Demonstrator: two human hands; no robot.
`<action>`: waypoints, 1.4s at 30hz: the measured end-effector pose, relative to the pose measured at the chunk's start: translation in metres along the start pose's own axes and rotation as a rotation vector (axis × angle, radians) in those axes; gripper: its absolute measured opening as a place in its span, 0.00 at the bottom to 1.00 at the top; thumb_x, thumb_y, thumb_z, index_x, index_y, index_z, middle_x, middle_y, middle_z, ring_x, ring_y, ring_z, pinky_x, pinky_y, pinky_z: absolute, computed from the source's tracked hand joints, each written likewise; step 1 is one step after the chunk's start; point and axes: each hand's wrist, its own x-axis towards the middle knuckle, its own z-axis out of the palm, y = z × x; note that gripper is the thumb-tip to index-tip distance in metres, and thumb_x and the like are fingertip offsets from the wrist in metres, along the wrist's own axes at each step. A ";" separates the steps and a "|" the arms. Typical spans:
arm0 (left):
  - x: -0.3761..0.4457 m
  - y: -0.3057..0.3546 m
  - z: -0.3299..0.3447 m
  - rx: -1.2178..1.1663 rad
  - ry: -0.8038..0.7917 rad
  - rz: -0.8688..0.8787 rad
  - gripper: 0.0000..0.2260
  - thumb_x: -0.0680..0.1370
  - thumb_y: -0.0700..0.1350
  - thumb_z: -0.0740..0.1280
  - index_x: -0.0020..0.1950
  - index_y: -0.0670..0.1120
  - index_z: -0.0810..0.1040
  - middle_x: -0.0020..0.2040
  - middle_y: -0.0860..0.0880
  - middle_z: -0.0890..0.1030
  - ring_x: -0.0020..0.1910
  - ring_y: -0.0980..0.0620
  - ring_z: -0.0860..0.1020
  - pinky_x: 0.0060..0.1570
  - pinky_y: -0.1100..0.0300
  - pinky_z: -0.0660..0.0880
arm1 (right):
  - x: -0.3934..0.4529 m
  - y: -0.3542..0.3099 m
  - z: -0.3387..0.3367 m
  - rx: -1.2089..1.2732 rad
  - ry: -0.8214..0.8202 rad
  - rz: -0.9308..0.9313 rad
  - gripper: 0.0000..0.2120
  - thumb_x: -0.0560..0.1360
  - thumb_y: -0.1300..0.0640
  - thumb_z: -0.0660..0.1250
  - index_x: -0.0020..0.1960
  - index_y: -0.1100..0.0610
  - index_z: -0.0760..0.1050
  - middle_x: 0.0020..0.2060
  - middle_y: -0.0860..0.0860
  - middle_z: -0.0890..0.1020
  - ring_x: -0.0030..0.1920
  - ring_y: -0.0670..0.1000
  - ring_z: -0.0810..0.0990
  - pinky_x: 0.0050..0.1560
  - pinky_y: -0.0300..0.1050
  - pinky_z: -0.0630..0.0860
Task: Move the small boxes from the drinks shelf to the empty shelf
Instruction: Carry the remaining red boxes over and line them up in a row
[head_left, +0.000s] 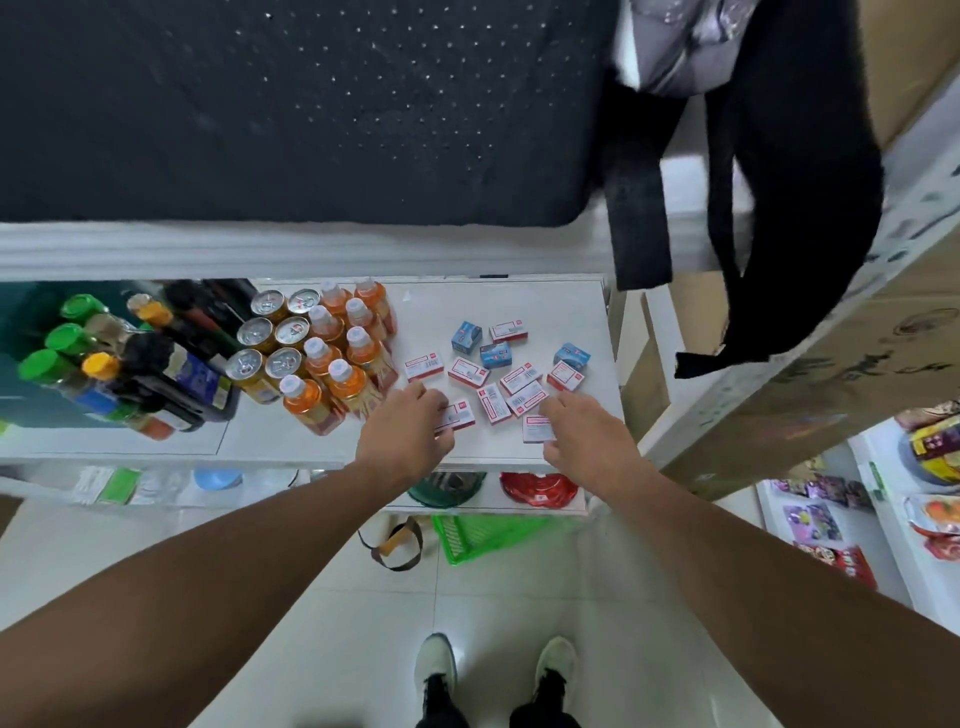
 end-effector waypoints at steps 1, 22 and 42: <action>-0.005 0.004 -0.004 0.001 0.007 -0.002 0.19 0.81 0.56 0.71 0.72 0.53 0.80 0.62 0.51 0.80 0.60 0.49 0.77 0.56 0.52 0.81 | -0.004 -0.001 -0.004 -0.005 0.001 -0.009 0.20 0.79 0.51 0.70 0.70 0.48 0.73 0.61 0.48 0.77 0.59 0.51 0.75 0.54 0.50 0.79; -0.053 0.042 -0.020 -0.019 -0.110 0.469 0.22 0.81 0.56 0.71 0.74 0.53 0.77 0.66 0.50 0.78 0.65 0.47 0.76 0.57 0.45 0.82 | -0.162 -0.049 -0.023 0.045 0.114 0.355 0.13 0.74 0.50 0.73 0.56 0.52 0.79 0.49 0.50 0.80 0.49 0.54 0.80 0.50 0.56 0.83; -0.154 0.250 0.013 0.072 -0.193 0.990 0.14 0.76 0.60 0.71 0.57 0.55 0.81 0.51 0.53 0.76 0.49 0.49 0.78 0.47 0.50 0.80 | -0.428 -0.002 -0.030 0.099 0.182 0.891 0.12 0.78 0.52 0.68 0.60 0.51 0.76 0.56 0.49 0.79 0.57 0.55 0.78 0.51 0.50 0.77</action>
